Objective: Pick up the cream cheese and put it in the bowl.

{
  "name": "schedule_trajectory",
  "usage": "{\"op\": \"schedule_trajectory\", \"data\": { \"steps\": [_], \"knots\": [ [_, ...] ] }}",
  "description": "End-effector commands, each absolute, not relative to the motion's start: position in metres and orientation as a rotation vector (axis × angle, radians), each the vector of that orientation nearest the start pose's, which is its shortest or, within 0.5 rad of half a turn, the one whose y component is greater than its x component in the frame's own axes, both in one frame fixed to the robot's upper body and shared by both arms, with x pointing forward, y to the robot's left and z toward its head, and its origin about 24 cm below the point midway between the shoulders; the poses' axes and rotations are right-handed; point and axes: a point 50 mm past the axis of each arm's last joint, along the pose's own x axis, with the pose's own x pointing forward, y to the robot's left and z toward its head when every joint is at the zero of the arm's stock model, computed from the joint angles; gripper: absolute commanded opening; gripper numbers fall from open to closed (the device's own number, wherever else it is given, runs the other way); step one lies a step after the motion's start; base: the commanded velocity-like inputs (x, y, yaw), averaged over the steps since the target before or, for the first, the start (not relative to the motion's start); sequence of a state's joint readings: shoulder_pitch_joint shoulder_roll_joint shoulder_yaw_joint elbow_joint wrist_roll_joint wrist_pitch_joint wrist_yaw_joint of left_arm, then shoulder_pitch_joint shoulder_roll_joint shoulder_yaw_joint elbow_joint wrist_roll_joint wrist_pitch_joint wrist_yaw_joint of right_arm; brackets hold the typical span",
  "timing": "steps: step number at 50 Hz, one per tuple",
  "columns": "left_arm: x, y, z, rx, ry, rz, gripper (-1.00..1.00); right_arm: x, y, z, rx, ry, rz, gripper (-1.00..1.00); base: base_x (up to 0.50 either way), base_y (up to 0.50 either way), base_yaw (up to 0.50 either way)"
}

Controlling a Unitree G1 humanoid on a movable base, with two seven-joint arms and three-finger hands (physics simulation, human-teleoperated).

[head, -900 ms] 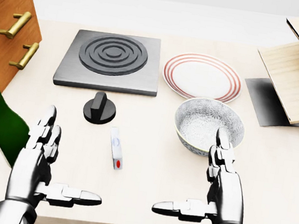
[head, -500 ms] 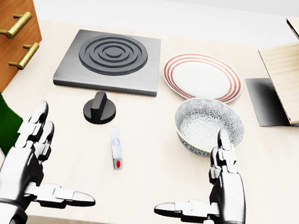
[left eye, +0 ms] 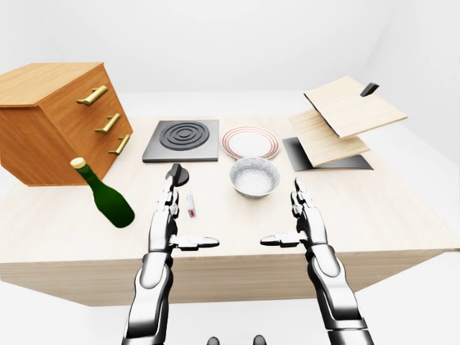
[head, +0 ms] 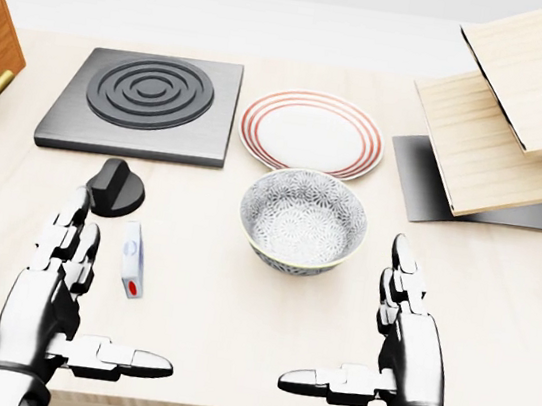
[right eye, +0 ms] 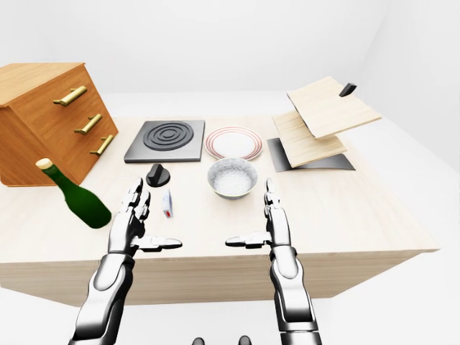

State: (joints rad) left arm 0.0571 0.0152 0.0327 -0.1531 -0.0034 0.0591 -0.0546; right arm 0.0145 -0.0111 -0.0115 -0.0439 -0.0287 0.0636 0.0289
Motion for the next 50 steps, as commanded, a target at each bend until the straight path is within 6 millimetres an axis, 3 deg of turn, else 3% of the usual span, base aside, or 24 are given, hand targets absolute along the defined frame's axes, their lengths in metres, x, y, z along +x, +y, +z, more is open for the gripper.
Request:
{"op": "schedule_trajectory", "data": {
  "steps": [1, 9, 14, 17, 19, 23, 31, 38, 44, 50],
  "knots": [
    [0.242, 0.160, 0.058, 0.015, -0.038, -0.011, 1.00, 0.250, -0.153, 0.043, -0.041, 0.033, 0.015, 1.00, 0.00, -0.38, 0.00],
    [0.250, 0.163, 0.065, 0.016, -0.050, -0.002, 1.00, 0.262, -0.148, 0.053, -0.049, 0.005, 0.039, 1.00, 0.00, -0.11, 0.00],
    [0.261, 0.166, 0.102, 0.018, -0.199, -0.013, 1.00, 0.278, -0.148, 0.089, -0.058, -0.136, 0.052, 1.00, 0.00, 0.00, 0.00],
    [0.267, 0.168, 0.119, 0.047, -0.265, 0.004, 1.00, 0.289, -0.152, 0.098, -0.055, -0.161, 0.044, 1.00, 0.00, 0.00, 0.00],
    [0.274, 0.170, 0.143, 0.048, -0.359, 0.011, 1.00, 0.295, -0.153, 0.101, -0.041, -0.165, 0.052, 1.00, 0.00, 0.00, 0.00],
    [0.291, 0.173, 0.160, 0.025, -0.405, 0.026, 1.00, 0.304, -0.152, 0.113, -0.037, -0.201, 0.063, 1.00, 0.00, 0.00, 0.00],
    [0.327, 0.175, 0.175, 0.038, -0.387, 0.034, 1.00, 0.323, -0.150, 0.157, -0.058, -0.334, 0.067, 1.00, 0.00, 0.00, 0.00],
    [0.348, 0.175, 0.180, 0.078, -0.348, 0.053, 1.00, 0.339, -0.151, 0.152, -0.050, -0.282, 0.061, 1.00, 0.00, 0.00, 0.00],
    [0.344, 0.172, 0.179, 0.089, -0.356, 0.036, 1.00, 0.339, -0.153, 0.145, -0.042, -0.255, 0.056, 1.00, 0.00, 0.00, 0.00],
    [0.339, 0.168, 0.175, 0.103, -0.356, 0.014, 1.00, 0.332, -0.152, 0.153, -0.041, -0.301, 0.057, 1.00, 0.00, 0.00, 0.00]
  ]
}}
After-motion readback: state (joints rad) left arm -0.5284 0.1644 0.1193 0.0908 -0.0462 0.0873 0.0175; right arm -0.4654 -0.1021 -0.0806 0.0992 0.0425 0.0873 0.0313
